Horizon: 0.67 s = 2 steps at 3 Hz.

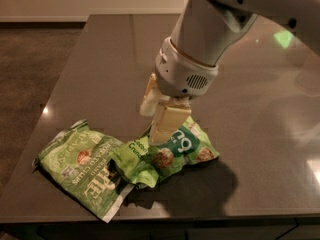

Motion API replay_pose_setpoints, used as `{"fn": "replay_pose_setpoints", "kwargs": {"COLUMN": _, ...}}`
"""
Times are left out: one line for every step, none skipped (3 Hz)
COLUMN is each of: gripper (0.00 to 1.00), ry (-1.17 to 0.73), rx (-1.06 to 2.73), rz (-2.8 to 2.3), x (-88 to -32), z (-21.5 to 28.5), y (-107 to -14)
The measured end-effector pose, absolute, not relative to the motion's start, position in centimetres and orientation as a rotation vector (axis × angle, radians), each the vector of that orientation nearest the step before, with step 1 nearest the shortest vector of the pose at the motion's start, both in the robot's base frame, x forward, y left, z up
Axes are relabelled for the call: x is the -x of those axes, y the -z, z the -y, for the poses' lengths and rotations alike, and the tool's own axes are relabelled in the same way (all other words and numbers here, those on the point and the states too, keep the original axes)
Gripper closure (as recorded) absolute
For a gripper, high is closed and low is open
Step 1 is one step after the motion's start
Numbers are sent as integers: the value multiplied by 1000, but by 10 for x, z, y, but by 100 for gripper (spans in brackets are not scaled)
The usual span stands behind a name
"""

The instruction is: Move green rice chip bag near green jalapeno chip bag

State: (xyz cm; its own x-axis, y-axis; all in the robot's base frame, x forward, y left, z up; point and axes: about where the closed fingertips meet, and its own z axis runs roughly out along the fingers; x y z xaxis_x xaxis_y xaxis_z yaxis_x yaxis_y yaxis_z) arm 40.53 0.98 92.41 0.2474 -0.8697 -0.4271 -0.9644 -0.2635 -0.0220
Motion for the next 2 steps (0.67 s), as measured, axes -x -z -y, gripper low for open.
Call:
{"fn": "replay_pose_setpoints", "kwargs": {"gripper": 0, "ry": -476, "rx": 2241, "rz": -1698, "x": -405, "z": -11, "y": -926}}
{"fn": "replay_pose_setpoints", "kwargs": {"gripper": 0, "ry": -476, "rx": 2241, "rz": -1698, "x": -405, "z": -11, "y": -926}}
